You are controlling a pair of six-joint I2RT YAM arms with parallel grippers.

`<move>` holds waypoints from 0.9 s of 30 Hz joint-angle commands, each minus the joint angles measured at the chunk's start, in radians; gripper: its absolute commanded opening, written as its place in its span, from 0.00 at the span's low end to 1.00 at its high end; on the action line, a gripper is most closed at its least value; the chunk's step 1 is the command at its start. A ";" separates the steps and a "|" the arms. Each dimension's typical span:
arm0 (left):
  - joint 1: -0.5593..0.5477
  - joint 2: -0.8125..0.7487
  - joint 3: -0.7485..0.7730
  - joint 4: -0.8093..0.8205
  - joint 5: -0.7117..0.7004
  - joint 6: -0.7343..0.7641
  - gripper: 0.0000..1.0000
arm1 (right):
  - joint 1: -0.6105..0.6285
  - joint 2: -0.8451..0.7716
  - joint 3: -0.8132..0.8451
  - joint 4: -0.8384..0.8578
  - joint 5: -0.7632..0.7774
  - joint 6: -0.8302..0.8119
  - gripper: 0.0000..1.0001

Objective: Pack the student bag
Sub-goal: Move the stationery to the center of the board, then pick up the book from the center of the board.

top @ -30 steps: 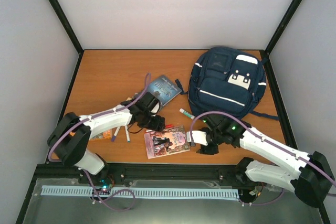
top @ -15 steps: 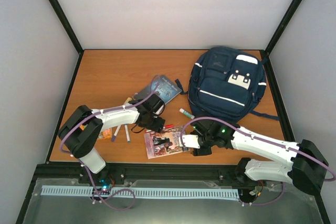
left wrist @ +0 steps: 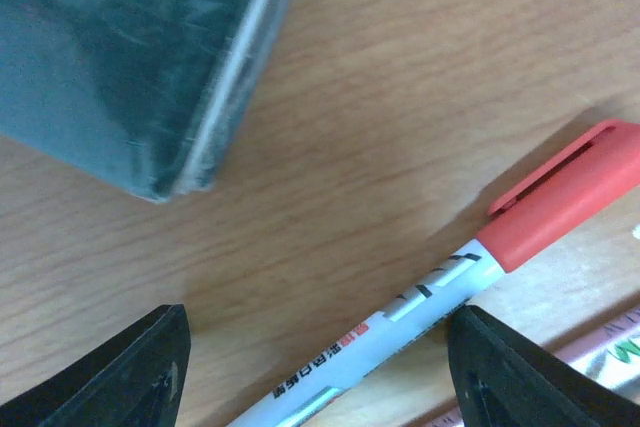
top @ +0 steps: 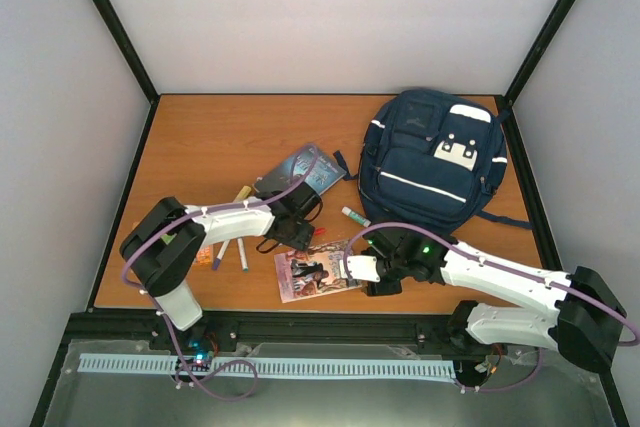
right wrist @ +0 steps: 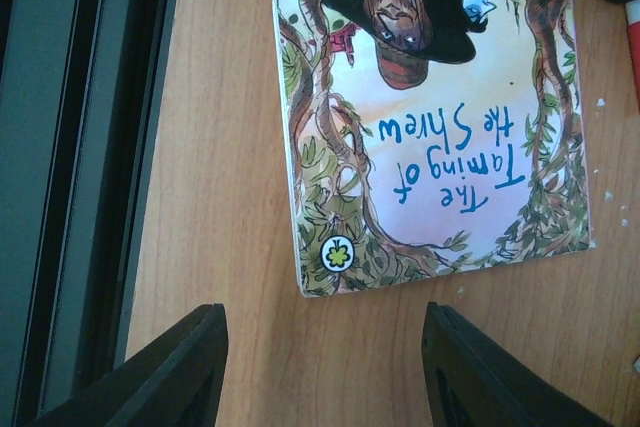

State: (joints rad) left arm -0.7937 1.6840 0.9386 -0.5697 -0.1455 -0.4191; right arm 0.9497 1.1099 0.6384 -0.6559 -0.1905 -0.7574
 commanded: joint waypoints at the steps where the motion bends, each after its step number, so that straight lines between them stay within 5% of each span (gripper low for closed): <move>1: -0.007 0.023 0.037 -0.040 -0.127 -0.056 0.73 | 0.012 -0.024 -0.016 0.023 0.013 0.008 0.54; 9: -0.006 0.074 0.106 -0.070 -0.183 -0.138 0.69 | 0.012 -0.052 -0.053 0.046 0.022 0.023 0.54; 18: -0.007 -0.136 0.078 -0.104 -0.156 -0.138 0.85 | 0.012 -0.042 -0.052 0.053 0.003 0.005 0.52; 27: -0.007 -0.288 -0.073 -0.006 0.233 -0.114 0.80 | 0.047 0.069 -0.009 0.109 0.009 -0.070 0.46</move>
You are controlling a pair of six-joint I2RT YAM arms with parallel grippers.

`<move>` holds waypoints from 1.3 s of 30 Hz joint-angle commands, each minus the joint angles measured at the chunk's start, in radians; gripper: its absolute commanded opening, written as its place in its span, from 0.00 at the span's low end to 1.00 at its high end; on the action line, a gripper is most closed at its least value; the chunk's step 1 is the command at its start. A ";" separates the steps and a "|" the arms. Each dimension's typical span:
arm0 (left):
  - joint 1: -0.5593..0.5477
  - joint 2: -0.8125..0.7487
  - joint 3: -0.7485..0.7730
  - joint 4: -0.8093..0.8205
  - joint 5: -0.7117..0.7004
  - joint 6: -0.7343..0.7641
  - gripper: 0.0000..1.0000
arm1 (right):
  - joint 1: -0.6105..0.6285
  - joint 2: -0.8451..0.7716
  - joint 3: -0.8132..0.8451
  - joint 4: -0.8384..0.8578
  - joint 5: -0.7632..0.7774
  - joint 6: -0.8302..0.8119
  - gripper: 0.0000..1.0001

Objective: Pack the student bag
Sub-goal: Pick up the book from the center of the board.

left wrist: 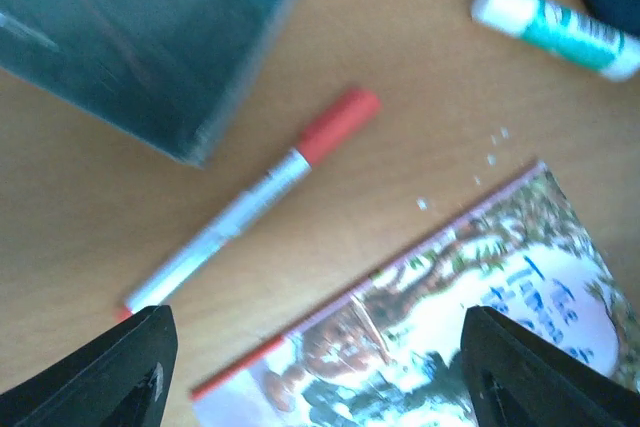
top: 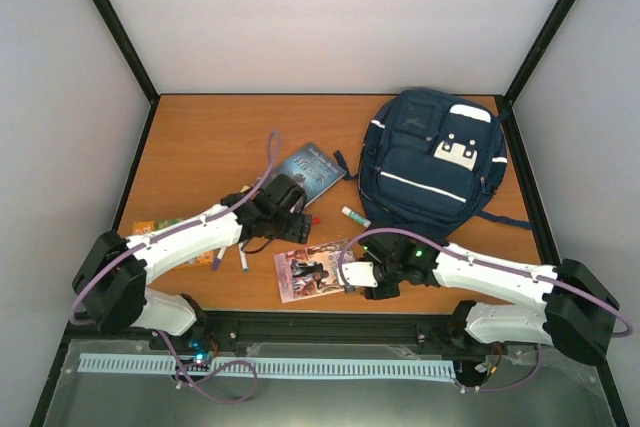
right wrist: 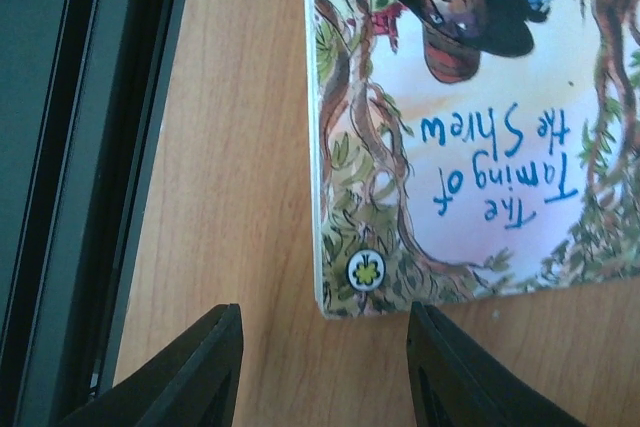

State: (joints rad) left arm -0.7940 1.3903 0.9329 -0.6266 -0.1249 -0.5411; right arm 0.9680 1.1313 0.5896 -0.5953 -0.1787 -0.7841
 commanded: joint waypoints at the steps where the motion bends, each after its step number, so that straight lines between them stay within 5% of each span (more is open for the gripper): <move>1: -0.007 0.011 -0.084 0.068 0.233 0.000 0.78 | 0.038 0.065 0.048 0.054 -0.002 -0.048 0.46; 9: -0.006 0.068 -0.135 0.134 0.241 -0.043 0.88 | 0.084 0.193 0.045 0.140 0.026 -0.064 0.39; 21: -0.005 0.168 -0.166 0.186 0.273 -0.027 0.84 | 0.072 0.212 -0.061 0.238 0.197 -0.094 0.30; 33: -0.008 0.073 -0.281 0.295 0.516 -0.087 0.74 | -0.155 0.237 -0.054 0.342 0.315 -0.177 0.26; 39: -0.017 -0.002 -0.330 0.330 0.561 -0.139 0.70 | -0.256 0.195 -0.009 0.266 0.295 -0.194 0.30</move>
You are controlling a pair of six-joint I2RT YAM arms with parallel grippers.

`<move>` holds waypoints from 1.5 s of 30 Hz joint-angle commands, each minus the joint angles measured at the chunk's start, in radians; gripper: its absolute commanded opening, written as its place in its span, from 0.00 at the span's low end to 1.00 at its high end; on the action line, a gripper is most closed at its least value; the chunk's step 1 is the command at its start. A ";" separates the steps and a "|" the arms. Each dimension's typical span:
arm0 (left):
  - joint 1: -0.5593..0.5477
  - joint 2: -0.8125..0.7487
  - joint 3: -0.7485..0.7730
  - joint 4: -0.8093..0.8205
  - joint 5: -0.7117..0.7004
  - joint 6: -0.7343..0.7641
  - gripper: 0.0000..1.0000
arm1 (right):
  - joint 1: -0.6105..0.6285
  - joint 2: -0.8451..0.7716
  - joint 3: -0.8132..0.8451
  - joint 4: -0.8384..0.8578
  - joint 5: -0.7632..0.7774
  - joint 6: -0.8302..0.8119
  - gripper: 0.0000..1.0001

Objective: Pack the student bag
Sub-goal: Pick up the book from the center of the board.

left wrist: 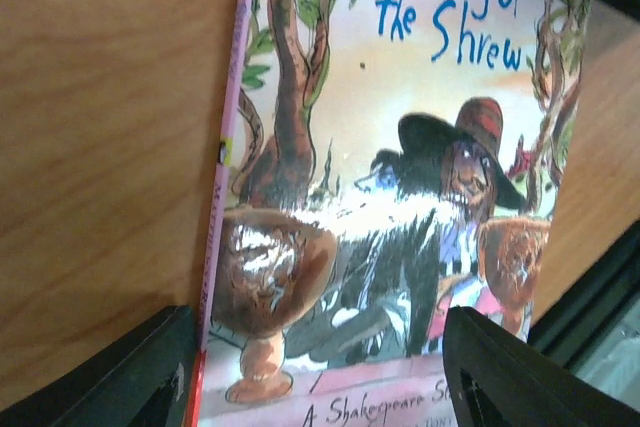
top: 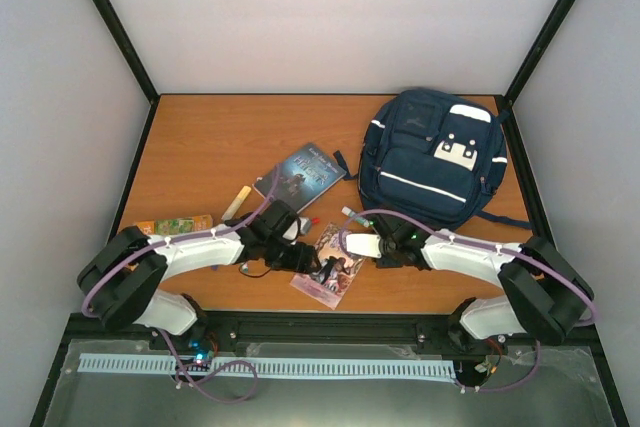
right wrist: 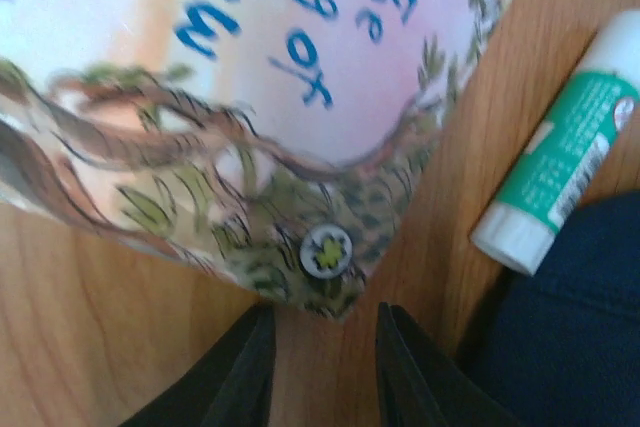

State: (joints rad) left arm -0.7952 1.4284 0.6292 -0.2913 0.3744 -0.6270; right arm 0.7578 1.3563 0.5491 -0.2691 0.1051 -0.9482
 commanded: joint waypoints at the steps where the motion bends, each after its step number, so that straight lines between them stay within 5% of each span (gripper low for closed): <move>1: -0.016 -0.066 -0.020 -0.040 0.042 -0.051 0.69 | -0.059 -0.051 0.041 -0.088 0.004 -0.031 0.32; 8: -0.016 -0.125 0.038 -0.175 -0.115 -0.069 0.77 | -0.084 -0.228 0.159 -0.352 -0.145 0.055 0.41; 18: -0.004 -0.023 0.042 -0.100 -0.103 -0.068 0.80 | -0.075 -0.115 0.268 -0.375 -0.534 0.397 0.30; 32: -0.004 0.092 -0.005 0.032 -0.014 -0.115 0.75 | -0.063 0.125 0.244 -0.353 -0.549 0.360 0.12; 45: -0.004 0.064 -0.106 0.115 0.060 -0.178 0.74 | -0.062 0.264 0.255 -0.352 -0.449 0.397 0.08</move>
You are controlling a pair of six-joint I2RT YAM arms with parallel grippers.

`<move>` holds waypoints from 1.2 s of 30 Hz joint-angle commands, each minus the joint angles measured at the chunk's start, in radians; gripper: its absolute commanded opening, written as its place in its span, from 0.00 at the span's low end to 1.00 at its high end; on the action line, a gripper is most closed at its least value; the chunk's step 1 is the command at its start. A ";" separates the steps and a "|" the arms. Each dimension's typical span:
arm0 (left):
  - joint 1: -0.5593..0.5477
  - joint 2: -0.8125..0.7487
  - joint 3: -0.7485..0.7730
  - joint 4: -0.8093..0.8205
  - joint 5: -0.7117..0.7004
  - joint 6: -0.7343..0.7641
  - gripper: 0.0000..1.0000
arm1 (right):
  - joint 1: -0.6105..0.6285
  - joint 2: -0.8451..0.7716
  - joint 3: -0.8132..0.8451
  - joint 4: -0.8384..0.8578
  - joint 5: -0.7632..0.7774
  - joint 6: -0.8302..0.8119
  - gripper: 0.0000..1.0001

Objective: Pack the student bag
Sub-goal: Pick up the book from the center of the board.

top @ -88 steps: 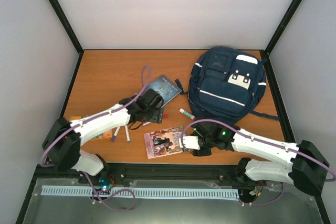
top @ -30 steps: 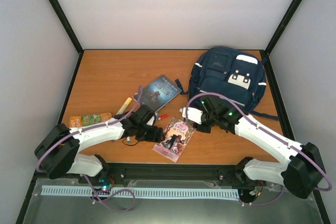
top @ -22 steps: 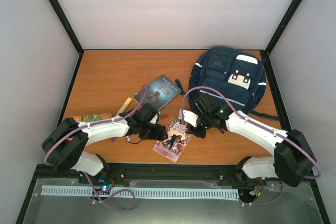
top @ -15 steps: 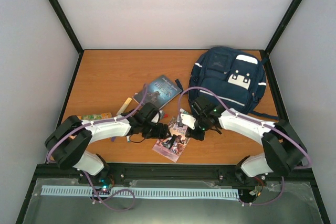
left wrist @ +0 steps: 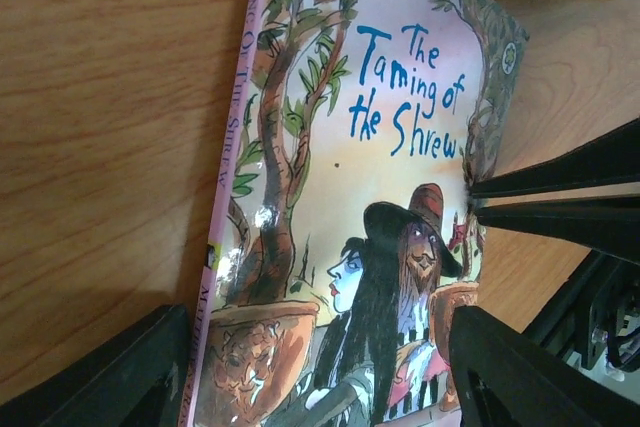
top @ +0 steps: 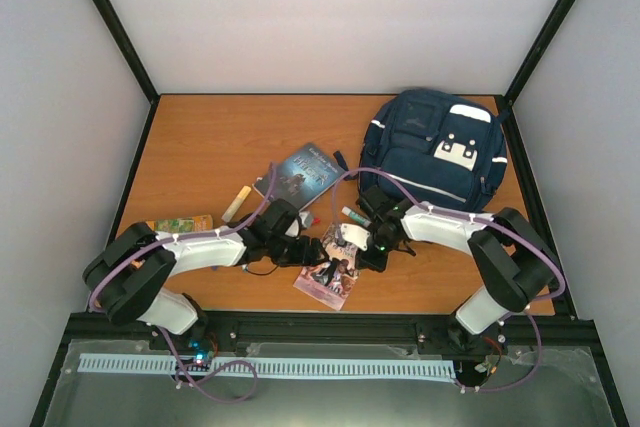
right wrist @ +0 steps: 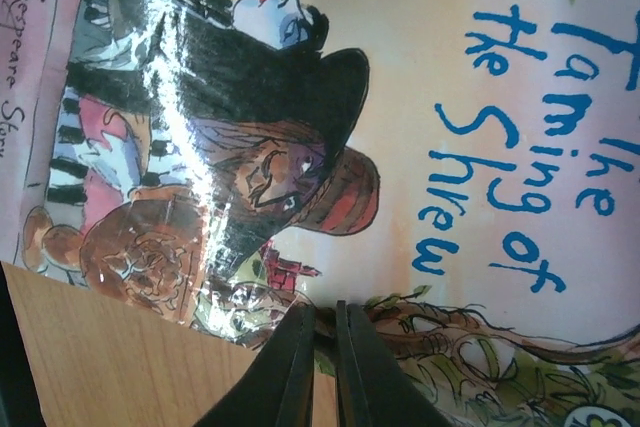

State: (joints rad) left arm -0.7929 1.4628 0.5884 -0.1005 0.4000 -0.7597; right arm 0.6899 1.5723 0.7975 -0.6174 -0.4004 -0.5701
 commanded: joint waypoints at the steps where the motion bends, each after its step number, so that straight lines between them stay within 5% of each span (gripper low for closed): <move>1: -0.006 0.028 -0.069 -0.080 0.036 -0.052 0.75 | 0.005 0.058 0.006 -0.005 0.069 0.021 0.08; 7: -0.006 0.044 -0.094 -0.056 0.061 -0.080 0.82 | 0.006 0.122 0.010 -0.011 0.120 0.033 0.04; 16: -0.006 0.056 -0.128 0.187 0.234 -0.190 0.64 | 0.006 0.159 0.015 -0.015 0.134 0.046 0.05; 23: -0.006 -0.023 -0.118 0.170 0.190 -0.251 0.46 | 0.005 0.158 0.019 -0.013 0.141 0.055 0.05; 32: -0.006 -0.108 -0.131 0.148 0.095 -0.270 0.04 | 0.005 0.135 0.024 -0.013 0.140 0.064 0.07; 36: -0.006 -0.168 -0.072 0.011 0.051 -0.195 0.01 | -0.030 0.039 0.049 -0.018 0.167 0.078 0.11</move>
State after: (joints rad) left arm -0.7940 1.3537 0.4515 0.0319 0.5175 -1.0164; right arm 0.6888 1.6360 0.8688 -0.6609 -0.3847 -0.5079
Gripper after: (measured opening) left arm 0.051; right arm 0.082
